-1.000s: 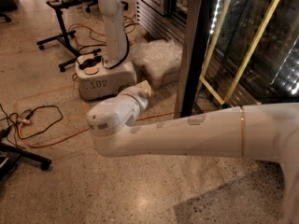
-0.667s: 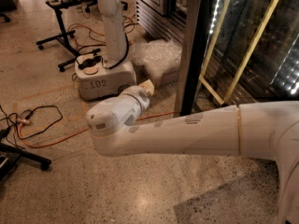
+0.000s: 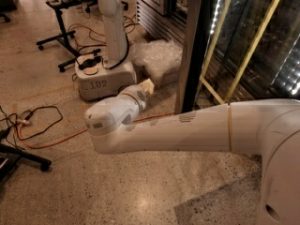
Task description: Close left fridge door
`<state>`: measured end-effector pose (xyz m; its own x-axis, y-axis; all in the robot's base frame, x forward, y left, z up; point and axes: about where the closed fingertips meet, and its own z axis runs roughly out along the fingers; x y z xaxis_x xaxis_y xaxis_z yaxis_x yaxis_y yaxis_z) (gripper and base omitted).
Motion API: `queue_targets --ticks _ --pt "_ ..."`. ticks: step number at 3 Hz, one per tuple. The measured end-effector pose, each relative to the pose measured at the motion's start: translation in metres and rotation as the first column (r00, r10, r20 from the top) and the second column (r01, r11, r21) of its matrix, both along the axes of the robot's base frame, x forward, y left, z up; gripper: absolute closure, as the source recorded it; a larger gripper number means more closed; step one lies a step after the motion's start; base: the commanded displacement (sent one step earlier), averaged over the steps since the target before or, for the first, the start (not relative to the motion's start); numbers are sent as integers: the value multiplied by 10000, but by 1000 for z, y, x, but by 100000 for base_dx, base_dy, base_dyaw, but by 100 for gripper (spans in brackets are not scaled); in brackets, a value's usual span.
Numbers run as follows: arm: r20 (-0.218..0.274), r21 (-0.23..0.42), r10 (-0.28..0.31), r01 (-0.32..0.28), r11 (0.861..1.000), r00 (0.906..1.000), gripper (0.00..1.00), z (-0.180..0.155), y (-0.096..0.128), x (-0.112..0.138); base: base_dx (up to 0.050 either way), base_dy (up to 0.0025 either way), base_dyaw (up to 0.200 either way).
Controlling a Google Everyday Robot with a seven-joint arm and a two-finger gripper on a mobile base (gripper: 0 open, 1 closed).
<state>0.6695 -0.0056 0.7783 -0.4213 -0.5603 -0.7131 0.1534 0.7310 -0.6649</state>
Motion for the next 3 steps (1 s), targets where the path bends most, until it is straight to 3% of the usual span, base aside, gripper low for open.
queue_targets --ticks 1,2,3 --pt "294 -622 -637 654 9959 9975 100 -9 -4 27 0 0 0" --pt "294 -622 -637 654 9959 9975 100 -9 -4 27 0 0 0" --pt "227 -813 -1170 1185 9896 9929 100 -13 -4 37 0 0 0"
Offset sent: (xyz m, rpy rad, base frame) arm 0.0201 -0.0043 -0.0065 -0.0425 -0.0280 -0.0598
